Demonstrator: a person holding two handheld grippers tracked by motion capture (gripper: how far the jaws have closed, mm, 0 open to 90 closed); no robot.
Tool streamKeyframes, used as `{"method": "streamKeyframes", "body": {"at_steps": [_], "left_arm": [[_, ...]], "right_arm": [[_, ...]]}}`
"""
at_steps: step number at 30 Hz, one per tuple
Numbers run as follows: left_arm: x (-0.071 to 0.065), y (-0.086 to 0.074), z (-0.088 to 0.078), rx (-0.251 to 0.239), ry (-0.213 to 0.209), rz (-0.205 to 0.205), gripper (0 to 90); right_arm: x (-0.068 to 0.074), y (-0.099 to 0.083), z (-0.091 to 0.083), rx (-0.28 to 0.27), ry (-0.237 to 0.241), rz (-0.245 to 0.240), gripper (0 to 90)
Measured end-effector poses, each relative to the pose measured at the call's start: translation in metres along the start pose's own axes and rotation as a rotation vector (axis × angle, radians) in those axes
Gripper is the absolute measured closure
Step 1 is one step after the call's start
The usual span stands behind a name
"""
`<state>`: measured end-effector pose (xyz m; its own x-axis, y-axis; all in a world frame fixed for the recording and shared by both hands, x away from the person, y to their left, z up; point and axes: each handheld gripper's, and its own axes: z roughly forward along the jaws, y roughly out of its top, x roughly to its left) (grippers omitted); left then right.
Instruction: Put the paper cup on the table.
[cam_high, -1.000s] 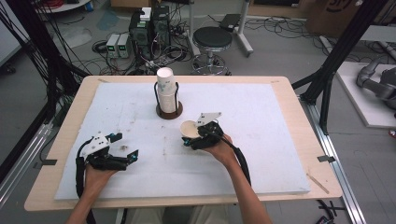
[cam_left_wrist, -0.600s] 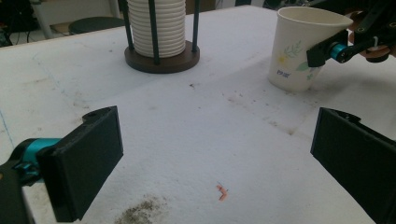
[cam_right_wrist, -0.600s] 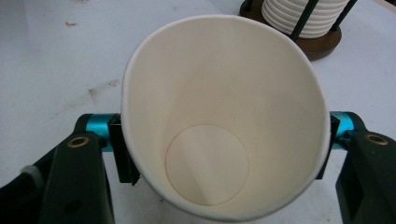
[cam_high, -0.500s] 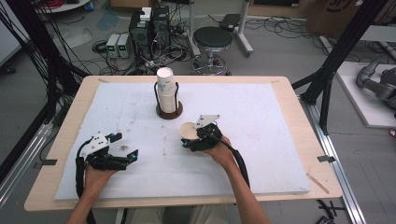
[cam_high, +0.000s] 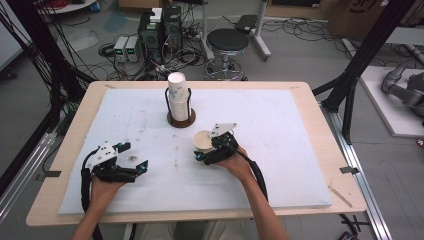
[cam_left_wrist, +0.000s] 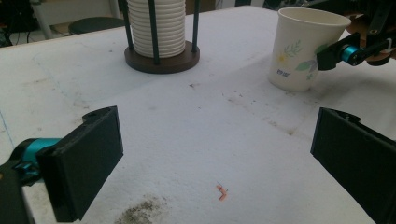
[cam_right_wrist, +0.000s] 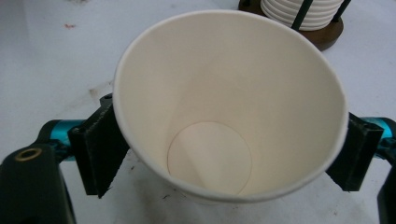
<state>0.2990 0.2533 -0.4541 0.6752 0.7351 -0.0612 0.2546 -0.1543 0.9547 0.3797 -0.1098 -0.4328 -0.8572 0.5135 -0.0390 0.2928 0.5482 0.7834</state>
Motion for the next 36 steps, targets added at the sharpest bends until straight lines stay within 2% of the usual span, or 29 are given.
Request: {"method": "streamKeyframes", "body": {"at_steps": [9,16,24,30,36], "left_arm": [[0.0,0.0,0.0,-0.005,-0.004,-0.005,2.2],[0.001,0.0,0.0,-0.005,-0.004,-0.006,2.2],[0.001,0.0,-0.001,-0.008,0.0,-0.008,2.2],[0.001,0.0,-0.001,-0.008,-0.002,-0.007,2.2],[0.0,0.0,-0.001,-0.007,-0.004,-0.004,2.2]], "right_arm": [[-0.002,-0.006,-0.007,0.005,0.017,0.006,13.7],[-0.003,-0.017,-0.023,-0.028,0.018,0.021,13.7],[-0.005,-0.039,-0.047,-0.061,-0.025,0.048,13.8],[-0.007,-0.054,-0.069,-0.142,-0.052,0.09,14.0],[-0.012,-0.07,-0.089,-0.181,-0.092,0.127,14.5]]}}
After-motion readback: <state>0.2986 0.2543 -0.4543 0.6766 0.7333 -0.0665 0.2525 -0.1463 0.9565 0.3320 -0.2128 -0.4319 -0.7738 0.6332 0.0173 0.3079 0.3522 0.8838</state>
